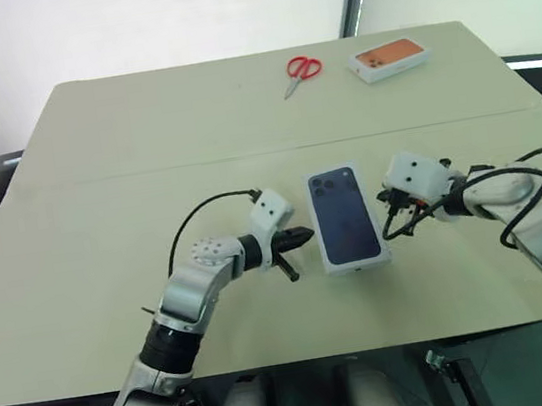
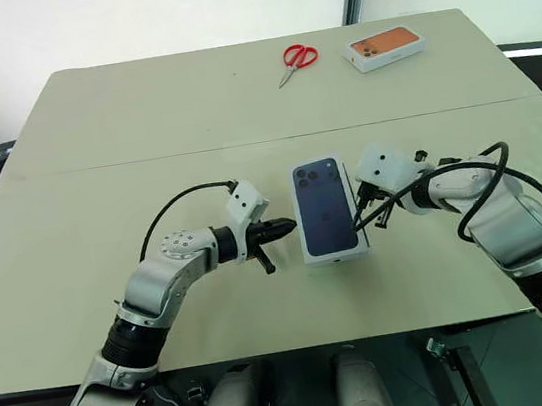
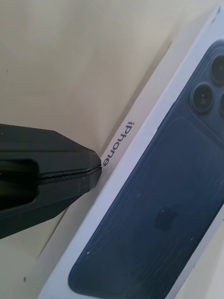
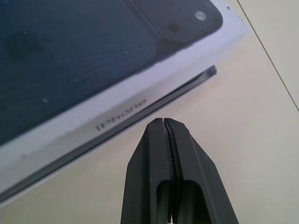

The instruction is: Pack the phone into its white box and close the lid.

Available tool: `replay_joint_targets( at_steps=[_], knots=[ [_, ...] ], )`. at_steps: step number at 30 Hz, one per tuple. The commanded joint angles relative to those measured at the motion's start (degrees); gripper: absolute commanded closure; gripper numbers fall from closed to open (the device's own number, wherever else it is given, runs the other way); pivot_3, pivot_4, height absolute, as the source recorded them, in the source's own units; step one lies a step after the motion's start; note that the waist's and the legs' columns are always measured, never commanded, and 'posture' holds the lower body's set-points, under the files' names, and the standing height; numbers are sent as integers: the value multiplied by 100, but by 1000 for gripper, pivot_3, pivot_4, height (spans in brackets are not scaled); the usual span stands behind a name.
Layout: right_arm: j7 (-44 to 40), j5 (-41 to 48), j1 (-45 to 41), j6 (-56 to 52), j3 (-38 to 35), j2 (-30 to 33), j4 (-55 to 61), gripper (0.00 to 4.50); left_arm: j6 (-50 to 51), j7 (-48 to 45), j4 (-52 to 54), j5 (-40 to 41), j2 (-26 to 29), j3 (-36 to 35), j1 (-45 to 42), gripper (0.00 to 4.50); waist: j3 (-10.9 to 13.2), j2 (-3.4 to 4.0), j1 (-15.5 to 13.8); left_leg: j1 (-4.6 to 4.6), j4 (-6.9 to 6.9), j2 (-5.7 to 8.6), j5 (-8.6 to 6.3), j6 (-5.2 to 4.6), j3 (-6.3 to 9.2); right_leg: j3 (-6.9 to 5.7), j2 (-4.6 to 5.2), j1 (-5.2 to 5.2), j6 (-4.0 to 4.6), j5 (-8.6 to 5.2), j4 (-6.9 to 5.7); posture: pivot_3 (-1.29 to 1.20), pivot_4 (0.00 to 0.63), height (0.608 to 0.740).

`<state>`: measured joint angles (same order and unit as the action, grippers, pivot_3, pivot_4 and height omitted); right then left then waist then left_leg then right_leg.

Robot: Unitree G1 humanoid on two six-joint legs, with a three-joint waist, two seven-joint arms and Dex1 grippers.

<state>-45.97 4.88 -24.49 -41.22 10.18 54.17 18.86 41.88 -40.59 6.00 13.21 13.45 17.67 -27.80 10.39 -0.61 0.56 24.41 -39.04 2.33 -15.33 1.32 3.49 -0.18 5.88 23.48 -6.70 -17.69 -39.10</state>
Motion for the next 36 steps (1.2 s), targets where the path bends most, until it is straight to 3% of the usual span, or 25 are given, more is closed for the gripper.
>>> replay_joint_targets(
  at_steps=[1, 17, 36],
  knots=[
    [-32, 5, 0, 37, -179, 3, 231, 4468, -34, -26, 129, 64, -46, 62, -64, 4500, 0, 0, -1, 0, 0, 0, 0, 0, 0, 0, 0, 0, 0, 0, 0, 0, 150, 697],
    [-9, -53, -119, 40, -176, -87, 51, 4468, -14, 266, 5, 126, -532, -112, -209, 4500, 0, 0, -6, 0, -1, 0, 1, 1, 0, 0, 1, 0, 0, 0, 0, 0, 150, 697],
    [7, -141, 44, 21, -194, -143, -23, 4468, 3, 214, 19, 129, -434, -154, -213, 4500, 0, 0, -2, 0, -1, 1, 3, 5, 0, 0, 0, -1, 0, 0, 0, 0, 150, 697]
  ],
)
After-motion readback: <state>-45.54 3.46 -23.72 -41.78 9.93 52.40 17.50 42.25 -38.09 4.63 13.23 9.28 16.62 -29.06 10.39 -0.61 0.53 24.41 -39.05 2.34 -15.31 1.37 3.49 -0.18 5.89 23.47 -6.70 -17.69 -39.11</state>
